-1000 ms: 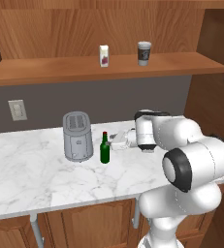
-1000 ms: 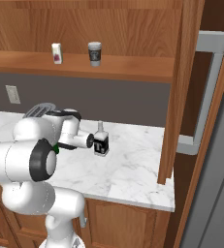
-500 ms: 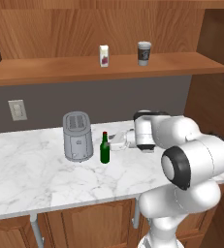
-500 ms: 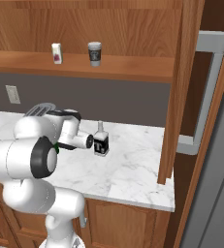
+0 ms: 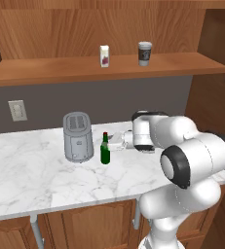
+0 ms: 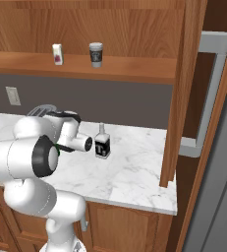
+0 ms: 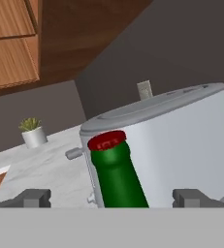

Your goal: Sort all alcoholic drinks to one cabinet, and non-alcoholic drinks to the other.

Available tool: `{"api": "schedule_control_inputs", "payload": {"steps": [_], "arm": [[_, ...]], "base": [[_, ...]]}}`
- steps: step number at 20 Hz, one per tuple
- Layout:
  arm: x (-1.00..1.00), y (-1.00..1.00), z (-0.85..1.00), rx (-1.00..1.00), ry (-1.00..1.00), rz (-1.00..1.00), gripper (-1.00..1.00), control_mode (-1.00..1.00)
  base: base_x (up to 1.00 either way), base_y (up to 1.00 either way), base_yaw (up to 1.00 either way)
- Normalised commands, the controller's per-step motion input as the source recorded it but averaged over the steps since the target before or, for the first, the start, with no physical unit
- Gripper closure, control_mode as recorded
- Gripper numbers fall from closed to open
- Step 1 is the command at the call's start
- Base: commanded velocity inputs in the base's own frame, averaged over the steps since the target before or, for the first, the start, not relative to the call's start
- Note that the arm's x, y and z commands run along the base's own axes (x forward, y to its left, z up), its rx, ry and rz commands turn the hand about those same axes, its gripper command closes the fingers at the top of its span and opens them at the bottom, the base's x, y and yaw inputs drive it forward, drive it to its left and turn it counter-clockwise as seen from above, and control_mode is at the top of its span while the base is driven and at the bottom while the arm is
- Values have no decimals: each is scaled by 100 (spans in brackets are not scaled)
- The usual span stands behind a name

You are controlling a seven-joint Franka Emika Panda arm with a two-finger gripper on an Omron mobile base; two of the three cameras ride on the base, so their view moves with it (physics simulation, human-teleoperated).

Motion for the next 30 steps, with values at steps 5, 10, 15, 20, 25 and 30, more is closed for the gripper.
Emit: {"api": "schedule_control_inputs", "payload": {"steps": [5, 10, 15, 20, 25, 30], "arm": [[20, 0, 0, 1, 0, 0, -100, -100], [13, 0, 0, 1, 0, 0, -100, -100], [1, 5, -4, 1, 0, 0, -100, -100], [0, 13, -3, 1, 0, 0, -100, -100], [6, 12, 0, 1, 0, 0, -100, -100], [10, 12, -1, 0, 0, 0, 100, -100]], "base": [[0, 0, 0], [0, 0, 0], [0, 0, 0], [0, 0, 0], [0, 0, 0], [0, 0, 0]]}}
